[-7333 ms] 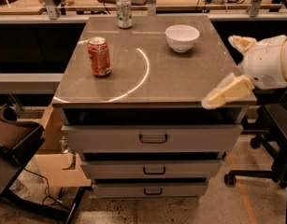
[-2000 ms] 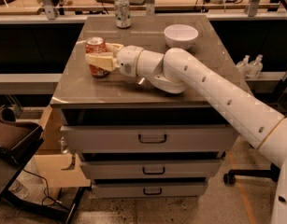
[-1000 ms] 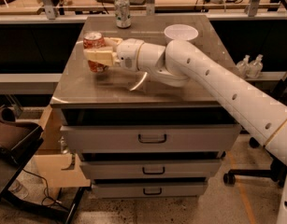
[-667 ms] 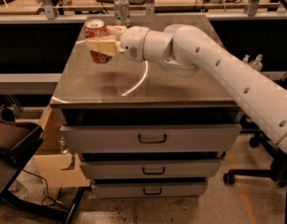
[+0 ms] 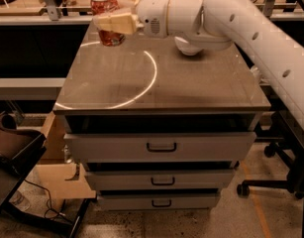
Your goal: Pick coke can
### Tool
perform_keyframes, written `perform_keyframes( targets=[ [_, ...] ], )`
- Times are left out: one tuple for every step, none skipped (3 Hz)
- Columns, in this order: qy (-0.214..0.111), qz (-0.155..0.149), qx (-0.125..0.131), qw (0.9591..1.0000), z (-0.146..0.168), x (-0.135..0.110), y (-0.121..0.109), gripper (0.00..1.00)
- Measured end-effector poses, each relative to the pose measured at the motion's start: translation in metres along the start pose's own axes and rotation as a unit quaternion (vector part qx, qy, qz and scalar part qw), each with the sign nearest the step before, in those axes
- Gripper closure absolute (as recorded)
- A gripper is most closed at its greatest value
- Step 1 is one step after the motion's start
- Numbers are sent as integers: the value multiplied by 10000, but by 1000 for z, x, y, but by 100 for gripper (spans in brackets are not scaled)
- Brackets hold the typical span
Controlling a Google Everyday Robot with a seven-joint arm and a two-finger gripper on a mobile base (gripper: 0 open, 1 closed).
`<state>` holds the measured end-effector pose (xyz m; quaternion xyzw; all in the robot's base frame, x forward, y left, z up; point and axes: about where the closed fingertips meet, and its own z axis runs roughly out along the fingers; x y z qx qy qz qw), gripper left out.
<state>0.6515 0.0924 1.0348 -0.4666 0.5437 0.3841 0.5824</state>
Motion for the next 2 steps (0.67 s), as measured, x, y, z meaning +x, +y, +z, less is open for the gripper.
perform_keyframes(
  targets=[
    [244,-93,-238,9994,-12,-29,10,100],
    [468,-158,-221,9985,-23,-50,20,100]
  ],
)
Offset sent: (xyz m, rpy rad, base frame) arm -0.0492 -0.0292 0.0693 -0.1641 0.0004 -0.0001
